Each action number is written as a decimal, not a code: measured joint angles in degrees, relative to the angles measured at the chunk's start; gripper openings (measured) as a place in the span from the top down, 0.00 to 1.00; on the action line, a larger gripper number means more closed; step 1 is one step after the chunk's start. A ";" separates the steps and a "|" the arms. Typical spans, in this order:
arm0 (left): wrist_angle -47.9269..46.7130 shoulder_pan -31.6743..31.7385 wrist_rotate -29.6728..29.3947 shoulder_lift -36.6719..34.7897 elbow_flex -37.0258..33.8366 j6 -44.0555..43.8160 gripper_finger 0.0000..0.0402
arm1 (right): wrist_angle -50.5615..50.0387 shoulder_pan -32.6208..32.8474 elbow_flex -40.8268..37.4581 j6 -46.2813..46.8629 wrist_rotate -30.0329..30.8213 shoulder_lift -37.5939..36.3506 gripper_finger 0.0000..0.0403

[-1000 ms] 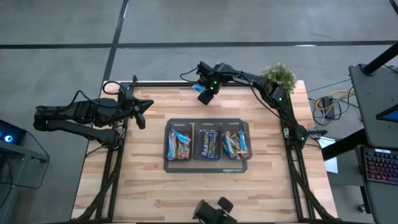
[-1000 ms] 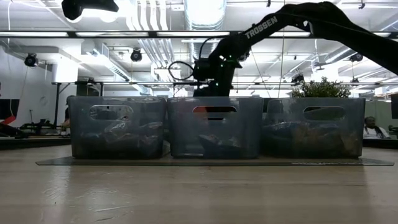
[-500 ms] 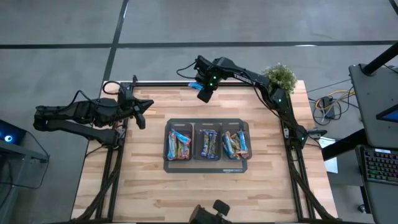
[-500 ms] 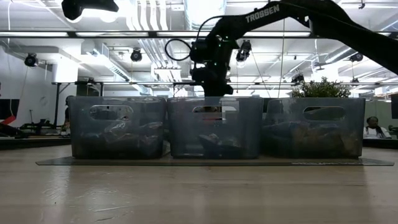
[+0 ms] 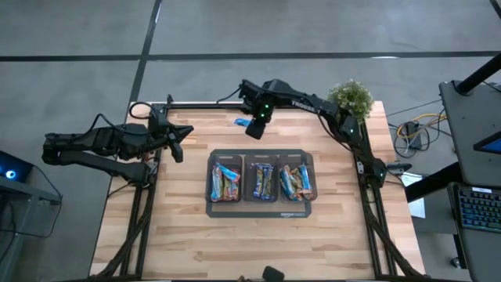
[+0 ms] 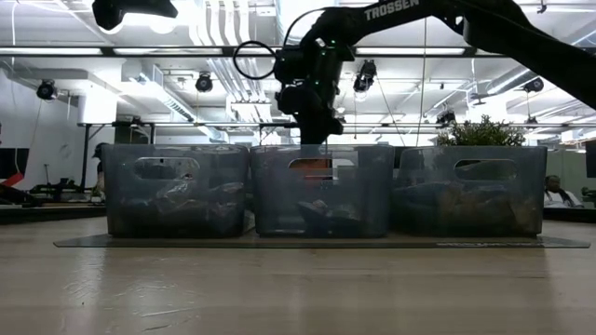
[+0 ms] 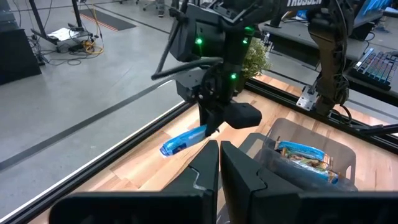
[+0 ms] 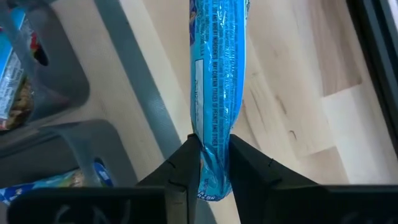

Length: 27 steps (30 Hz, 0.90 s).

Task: Pick and place Granola Bars by type
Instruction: Put the blue granola bar into the middle black bin

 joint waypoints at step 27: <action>-0.13 0.01 0.00 -0.24 0.00 0.20 1.00 | -7.24 4.45 -0.02 1.09 -8.68 -6.85 0.84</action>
